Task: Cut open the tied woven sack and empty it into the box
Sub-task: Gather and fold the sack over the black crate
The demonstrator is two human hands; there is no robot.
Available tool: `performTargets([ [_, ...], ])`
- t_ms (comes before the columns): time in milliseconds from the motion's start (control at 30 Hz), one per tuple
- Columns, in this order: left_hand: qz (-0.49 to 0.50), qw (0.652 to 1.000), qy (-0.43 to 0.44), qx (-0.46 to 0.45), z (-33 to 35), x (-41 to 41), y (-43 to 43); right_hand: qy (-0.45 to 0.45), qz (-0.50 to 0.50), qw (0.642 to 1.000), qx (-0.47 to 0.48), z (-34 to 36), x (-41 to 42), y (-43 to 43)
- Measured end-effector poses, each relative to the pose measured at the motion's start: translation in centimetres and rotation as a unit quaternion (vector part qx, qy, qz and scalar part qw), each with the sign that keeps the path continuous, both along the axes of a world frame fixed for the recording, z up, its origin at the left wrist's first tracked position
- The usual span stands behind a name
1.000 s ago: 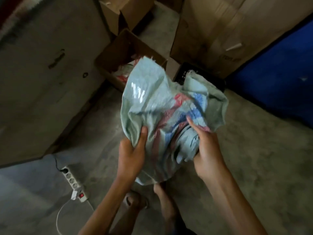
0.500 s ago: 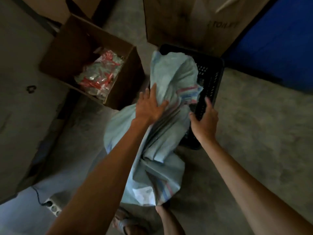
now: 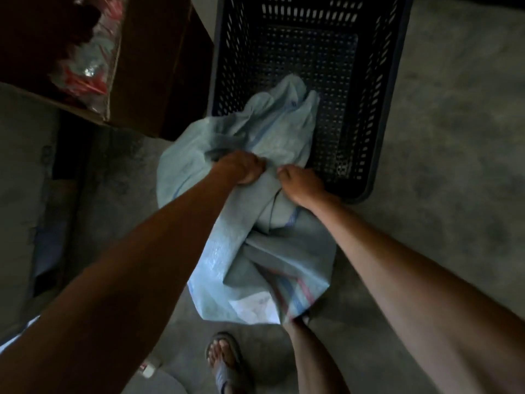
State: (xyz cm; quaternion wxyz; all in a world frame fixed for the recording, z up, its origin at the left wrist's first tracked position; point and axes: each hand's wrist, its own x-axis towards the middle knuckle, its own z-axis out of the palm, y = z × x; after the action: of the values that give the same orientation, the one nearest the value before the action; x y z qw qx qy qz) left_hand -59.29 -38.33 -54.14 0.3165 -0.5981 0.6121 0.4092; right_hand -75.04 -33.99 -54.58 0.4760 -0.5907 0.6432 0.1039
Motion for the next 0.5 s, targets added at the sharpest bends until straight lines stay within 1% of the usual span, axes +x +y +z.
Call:
performTargets([
  [33,0.032,0.998,0.03,-0.037,1.0,0.0,0.3,-0.007,-0.026,0.999,-0.047,0.5,-0.7,0.2],
  [67,0.077,0.989,0.077,-0.104,2.5,0.1,1.0,-0.001,-0.044,0.991,-0.123,1.6,-1.5,0.8],
  [100,0.101,0.97,0.128,-0.181,4.0,0.4,2.2,0.017,-0.05,0.978,-0.2,3.0,-2.4,1.5],
  [133,0.109,0.948,0.151,-0.258,5.8,0.9,3.8,0.036,-0.05,0.96,-0.272,4.3,-3.4,2.5],
  [167,0.107,0.924,0.153,-0.335,7.6,1.7,5.8,0.052,-0.048,0.944,-0.322,6.0,-4.4,3.7],
  [200,0.112,0.902,0.14,-0.392,8.9,2.8,8.3,0.062,-0.05,0.933,-0.351,7.4,-5.4,5.0],
  [233,0.133,0.89,0.117,-0.421,10.1,3.8,11.1,0.071,-0.063,0.927,-0.362,8.9,-6.4,6.5],
  [300,0.211,0.878,0.065,-0.424,11.4,6.1,17.4,0.105,-0.094,0.928,-0.346,10.5,-8.3,10.0],
  [333,0.252,0.878,0.034,-0.406,11.4,7.3,20.8,0.125,-0.094,0.933,-0.323,10.7,-9.1,12.0],
  [400,0.311,0.887,-0.031,-0.341,10.5,9.5,27.1,0.157,-0.083,0.949,-0.259,10.0,-10.3,16.4],
  [500,0.342,0.906,-0.087,-0.233,6.8,12.5,35.3,0.172,-0.074,0.972,-0.142,6.7,-10.6,22.6],
])
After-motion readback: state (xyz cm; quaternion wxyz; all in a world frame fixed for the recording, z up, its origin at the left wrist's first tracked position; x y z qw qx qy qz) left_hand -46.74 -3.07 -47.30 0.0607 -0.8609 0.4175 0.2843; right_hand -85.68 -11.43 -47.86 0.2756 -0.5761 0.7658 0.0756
